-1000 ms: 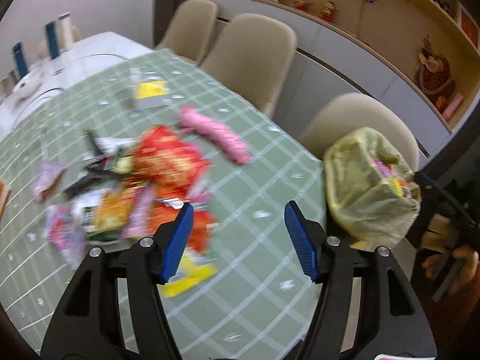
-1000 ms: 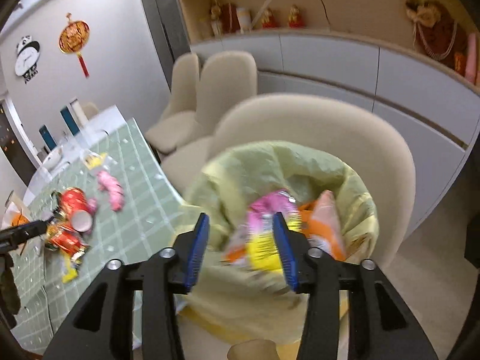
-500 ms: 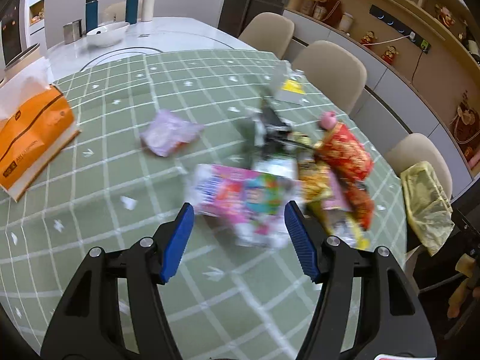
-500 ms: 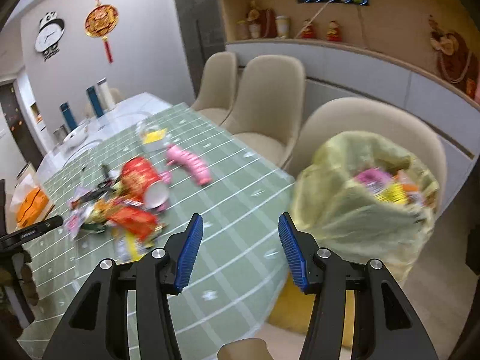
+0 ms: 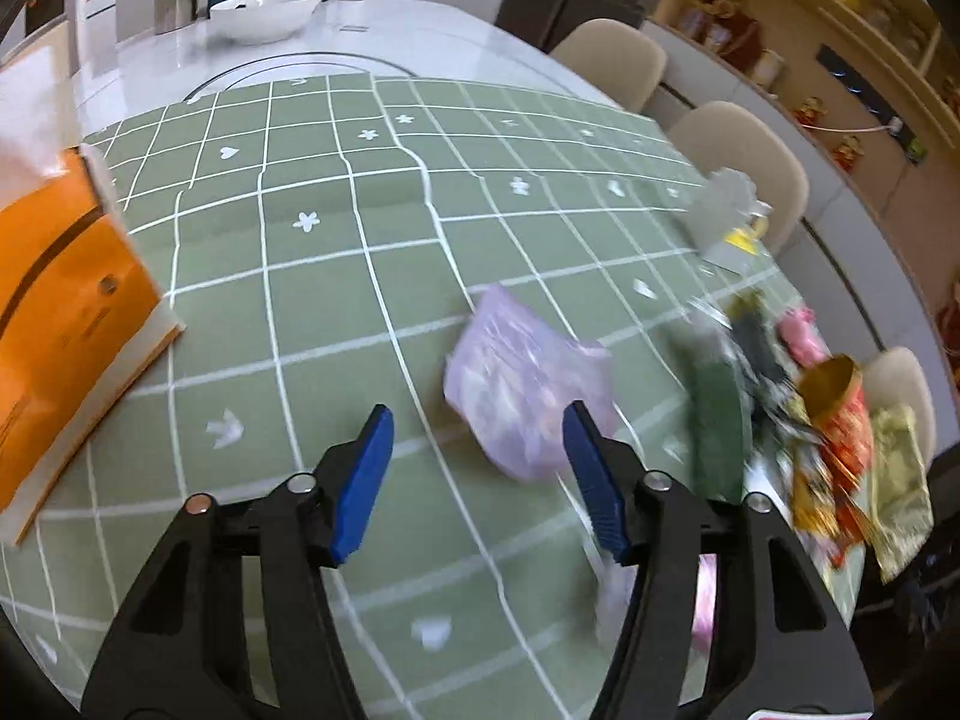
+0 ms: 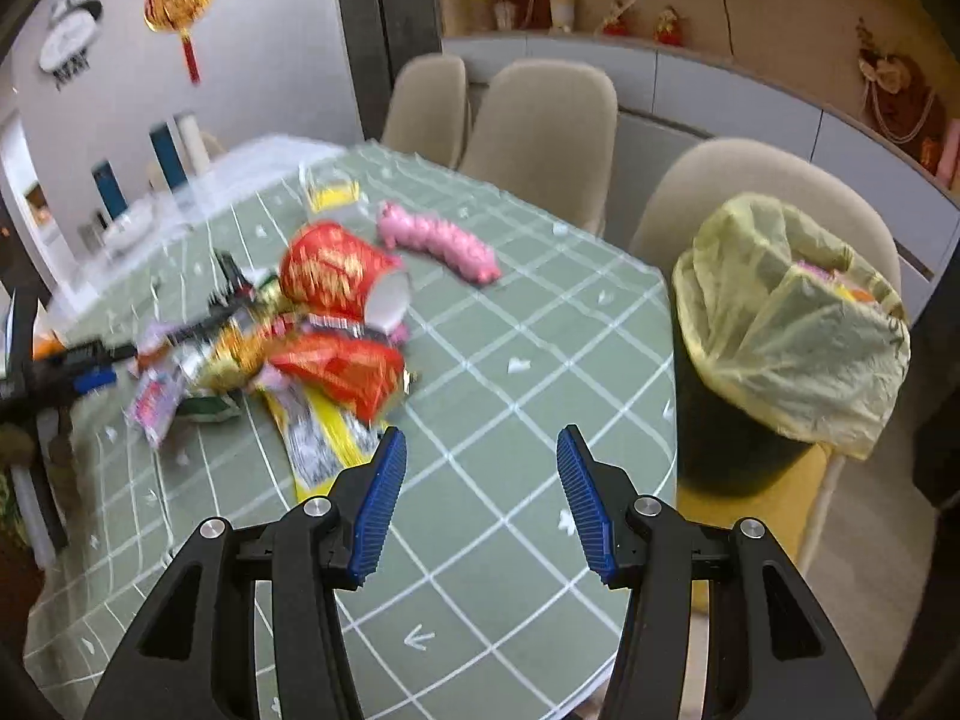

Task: Collect trash
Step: 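Return to the table and grasp the pink tissue pack with the right tool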

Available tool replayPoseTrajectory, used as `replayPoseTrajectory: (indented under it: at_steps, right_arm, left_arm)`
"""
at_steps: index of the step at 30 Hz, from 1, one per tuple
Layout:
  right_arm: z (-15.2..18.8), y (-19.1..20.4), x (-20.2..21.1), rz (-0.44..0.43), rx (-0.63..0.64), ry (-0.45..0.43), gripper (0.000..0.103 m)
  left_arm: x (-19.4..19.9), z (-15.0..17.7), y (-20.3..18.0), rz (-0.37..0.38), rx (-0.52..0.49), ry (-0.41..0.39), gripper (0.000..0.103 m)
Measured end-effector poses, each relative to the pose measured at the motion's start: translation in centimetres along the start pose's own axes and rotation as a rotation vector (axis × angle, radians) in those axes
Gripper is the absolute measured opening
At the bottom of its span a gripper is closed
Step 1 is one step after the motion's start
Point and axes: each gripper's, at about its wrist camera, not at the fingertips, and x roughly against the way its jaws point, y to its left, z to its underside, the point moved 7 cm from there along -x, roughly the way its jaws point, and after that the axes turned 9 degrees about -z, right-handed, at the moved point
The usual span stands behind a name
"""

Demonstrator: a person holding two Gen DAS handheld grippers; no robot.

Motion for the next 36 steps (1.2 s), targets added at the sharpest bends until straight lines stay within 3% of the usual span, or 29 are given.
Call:
replayPoseTrajectory:
  at_steps: [2, 4, 6, 7, 11, 14, 17, 22, 28, 29, 30, 31, 36]
  right_arm:
    - [0.0, 0.5, -0.2, 0.01, 0.006, 0.011, 0.05]
    - [-0.2, 0.9, -0.4, 0.013, 0.011, 0.015, 0.05]
    - [-0.3, 1.4, -1.0, 0.006, 0.016, 0.031, 0.05]
    - [-0.4, 1.7, -1.4, -0.006, 0.018, 0.043, 0.05]
    - [-0.7, 3.3, -2.7, -0.053, 0.043, 0.072, 0.05]
    - [-0.8, 5.8, -3.4, -0.141, 0.081, 0.094, 0.05]
    - [-0.5, 8.8, -4.0, -0.241, 0.109, 0.123, 0.05]
    - [-1.4, 14.3, -5.5, -0.359, 0.16, 0.126, 0.05]
    - [-1.5, 18.8, -8.2, -0.372, 0.308, 0.143, 0.05]
    - [-1.3, 18.9, -8.9, -0.389, 0.307, 0.166, 0.044]
    - [-1.0, 18.8, -9.2, -0.412, 0.296, 0.189, 0.028]
    - [-0.7, 18.8, -9.6, -0.438, 0.278, 0.218, 0.021]
    - [-0.4, 16.7, -8.6, -0.447, 0.206, 0.213, 0.012]
  left_arm:
    - [-0.8, -0.8, -0.2, -0.01, 0.014, -0.012, 0.049]
    - [-1.4, -1.3, -0.7, 0.001, -0.013, -0.019, 0.021]
    - [-1.5, -1.3, -1.1, 0.016, -0.038, -0.015, 0.008]
    - [-1.3, -1.1, -1.3, 0.035, -0.048, -0.013, 0.006]
    - [1.0, -0.1, -2.1, 0.131, -0.069, -0.029, 0.005]
    - [2.9, 1.1, -2.1, 0.179, -0.078, -0.04, 0.004]
    - [3.5, 1.4, -1.4, 0.186, -0.051, -0.03, 0.003]
    - [4.1, 1.1, 1.1, 0.133, -0.013, -0.044, 0.003]
    - [3.7, 1.6, 2.6, 0.125, 0.001, -0.015, 0.004]
    - [3.7, 1.7, 2.7, 0.13, 0.002, -0.013, 0.004]
    - [3.8, 1.7, 2.8, 0.135, 0.004, -0.012, 0.004]
    - [3.9, 1.8, 2.7, 0.146, 0.007, -0.011, 0.004]
    - [4.1, 2.4, 1.7, 0.186, 0.0, 0.001, 0.019]
